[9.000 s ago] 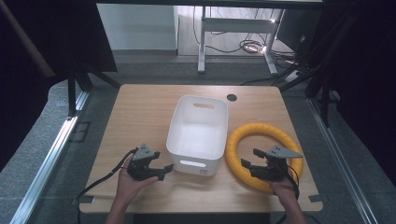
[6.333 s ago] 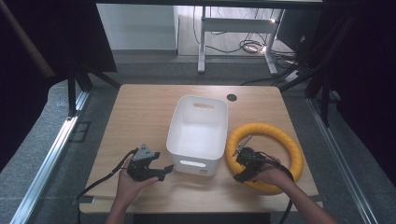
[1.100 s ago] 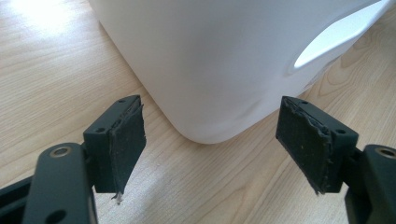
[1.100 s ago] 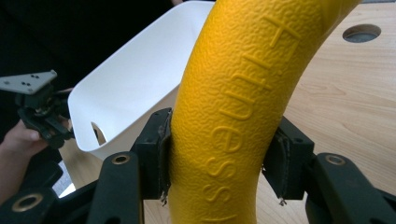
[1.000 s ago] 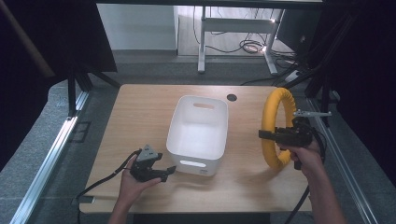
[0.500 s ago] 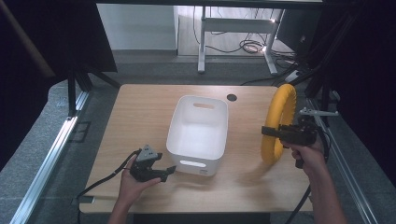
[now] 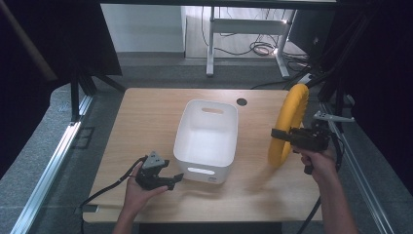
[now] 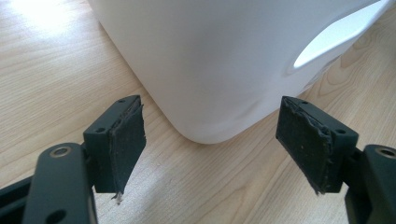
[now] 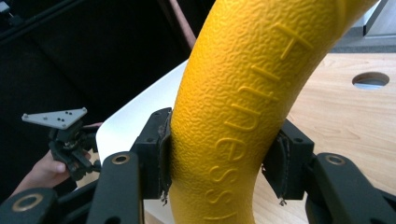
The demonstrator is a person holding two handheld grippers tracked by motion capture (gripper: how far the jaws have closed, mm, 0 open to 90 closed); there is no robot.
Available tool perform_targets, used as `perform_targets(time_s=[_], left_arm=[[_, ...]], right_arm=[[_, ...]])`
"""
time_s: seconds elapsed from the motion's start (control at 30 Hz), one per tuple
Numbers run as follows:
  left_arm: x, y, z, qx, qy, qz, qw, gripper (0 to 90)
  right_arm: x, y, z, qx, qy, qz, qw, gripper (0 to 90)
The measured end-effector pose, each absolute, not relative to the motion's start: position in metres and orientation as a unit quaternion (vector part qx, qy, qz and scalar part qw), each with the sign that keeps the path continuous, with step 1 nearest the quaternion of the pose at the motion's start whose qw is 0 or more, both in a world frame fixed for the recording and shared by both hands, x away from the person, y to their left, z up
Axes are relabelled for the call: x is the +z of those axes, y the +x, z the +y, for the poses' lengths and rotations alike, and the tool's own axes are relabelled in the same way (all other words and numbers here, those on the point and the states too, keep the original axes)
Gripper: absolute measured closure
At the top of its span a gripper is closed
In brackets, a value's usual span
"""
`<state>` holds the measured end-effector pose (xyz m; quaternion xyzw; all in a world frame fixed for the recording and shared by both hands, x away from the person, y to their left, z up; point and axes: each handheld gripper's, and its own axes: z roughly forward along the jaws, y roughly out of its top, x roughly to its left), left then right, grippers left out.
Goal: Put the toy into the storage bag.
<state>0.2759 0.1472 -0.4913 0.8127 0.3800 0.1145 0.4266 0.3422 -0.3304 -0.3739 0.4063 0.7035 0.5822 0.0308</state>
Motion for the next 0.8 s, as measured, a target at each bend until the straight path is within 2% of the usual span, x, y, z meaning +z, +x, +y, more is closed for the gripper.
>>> perform_targets(time_s=[0.23, 0.8], left_arm=[[-0.492, 0.276, 0.147, 0.114, 0.812, 0.380, 0.427, 23.9], [-0.491, 0.276, 0.147, 0.115, 0.813, 0.379, 0.426, 23.9]], right_arm=[[-0.372, 0.340, -0.323, 0.606, 0.402, 0.685, 0.045, 48.5], [-0.371, 0.332, -0.280, 0.629, 0.414, 0.641, 0.148, 48.3]])
